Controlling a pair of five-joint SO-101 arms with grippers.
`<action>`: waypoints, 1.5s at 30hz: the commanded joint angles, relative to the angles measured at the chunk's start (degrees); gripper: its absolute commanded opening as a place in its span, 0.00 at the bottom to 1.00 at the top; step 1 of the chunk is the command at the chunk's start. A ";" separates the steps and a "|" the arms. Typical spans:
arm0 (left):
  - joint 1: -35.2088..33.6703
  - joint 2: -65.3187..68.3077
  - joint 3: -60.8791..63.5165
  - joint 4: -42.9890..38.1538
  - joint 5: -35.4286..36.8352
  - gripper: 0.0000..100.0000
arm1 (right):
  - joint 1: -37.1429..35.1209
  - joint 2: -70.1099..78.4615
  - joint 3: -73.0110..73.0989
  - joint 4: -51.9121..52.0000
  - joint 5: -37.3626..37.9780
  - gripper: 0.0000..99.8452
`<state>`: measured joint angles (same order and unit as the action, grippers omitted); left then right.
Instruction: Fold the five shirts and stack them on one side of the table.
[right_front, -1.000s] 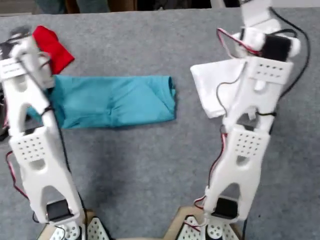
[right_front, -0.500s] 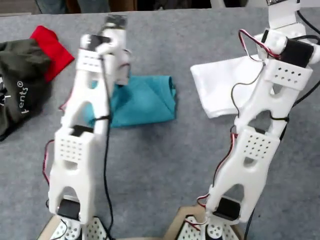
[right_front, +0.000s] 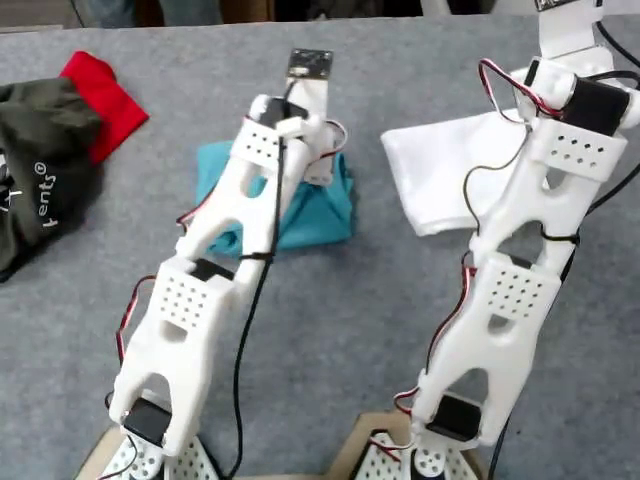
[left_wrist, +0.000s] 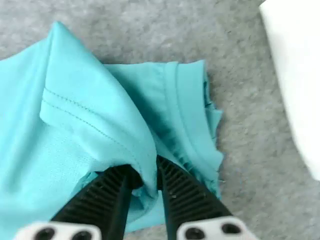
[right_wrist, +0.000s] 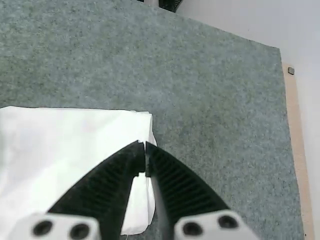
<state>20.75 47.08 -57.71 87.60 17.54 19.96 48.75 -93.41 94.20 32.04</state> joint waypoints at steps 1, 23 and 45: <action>0.13 -1.14 -0.57 -0.97 4.40 0.19 | 0.26 -3.82 -1.45 -0.79 0.53 0.01; -41.71 -5.36 -24.40 13.36 -7.12 0.03 | -43.16 -2.77 25.71 3.96 -6.51 0.01; -44.26 -4.84 -10.86 13.19 -10.81 0.03 | -34.20 -3.91 41.27 7.03 -2.99 0.01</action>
<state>-23.38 45.23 -68.44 100.26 7.52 -15.47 53.32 -52.35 100.62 27.12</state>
